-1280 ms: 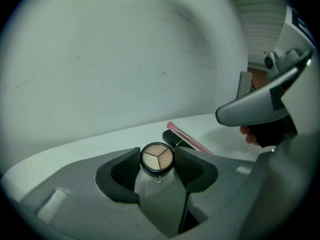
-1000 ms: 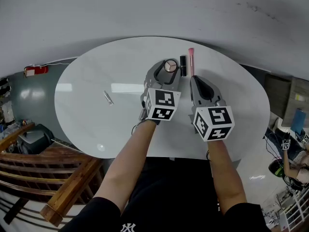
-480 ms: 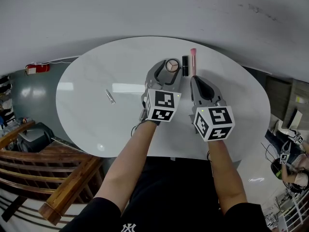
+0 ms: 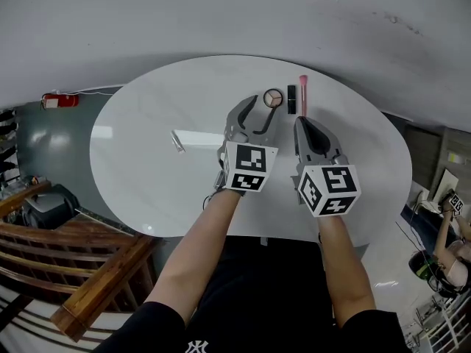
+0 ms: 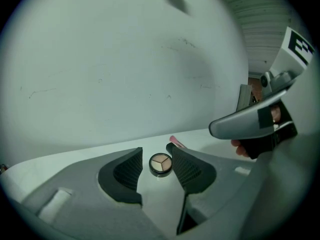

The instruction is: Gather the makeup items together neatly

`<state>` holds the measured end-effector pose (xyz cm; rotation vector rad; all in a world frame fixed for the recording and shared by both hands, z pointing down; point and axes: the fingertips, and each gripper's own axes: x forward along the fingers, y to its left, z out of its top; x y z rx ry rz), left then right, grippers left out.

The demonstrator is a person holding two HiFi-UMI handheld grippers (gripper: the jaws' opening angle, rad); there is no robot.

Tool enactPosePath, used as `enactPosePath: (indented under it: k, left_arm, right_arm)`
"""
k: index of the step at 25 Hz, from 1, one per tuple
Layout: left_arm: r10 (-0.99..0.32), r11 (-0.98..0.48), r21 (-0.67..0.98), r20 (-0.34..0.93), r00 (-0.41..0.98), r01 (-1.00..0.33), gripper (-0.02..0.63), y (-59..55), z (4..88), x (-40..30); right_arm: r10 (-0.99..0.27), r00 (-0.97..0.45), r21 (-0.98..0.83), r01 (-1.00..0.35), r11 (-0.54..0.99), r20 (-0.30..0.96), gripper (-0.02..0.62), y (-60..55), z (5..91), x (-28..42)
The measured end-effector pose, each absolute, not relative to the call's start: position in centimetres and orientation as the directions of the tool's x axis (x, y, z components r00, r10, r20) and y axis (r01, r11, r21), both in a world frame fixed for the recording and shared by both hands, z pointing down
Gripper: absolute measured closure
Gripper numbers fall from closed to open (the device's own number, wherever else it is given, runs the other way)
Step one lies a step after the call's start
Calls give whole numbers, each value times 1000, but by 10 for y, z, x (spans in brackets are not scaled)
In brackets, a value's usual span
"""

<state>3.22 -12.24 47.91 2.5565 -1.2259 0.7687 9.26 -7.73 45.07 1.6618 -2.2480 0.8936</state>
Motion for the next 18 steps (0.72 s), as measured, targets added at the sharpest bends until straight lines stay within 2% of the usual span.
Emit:
enactPosePath:
  k: [6, 18]
  left_arm:
    - [-687, -619, -30, 503, 524, -785, 493, -103, 456, 13]
    - [-745, -557, -44, 469, 475, -830, 595, -61, 430, -53]
  right_arm:
    - [-797, -355, -318, -923, 216, 488, 578, -65, 435, 68]
    - [-793, -397, -295, -912, 284, 462, 578, -42, 409, 2]
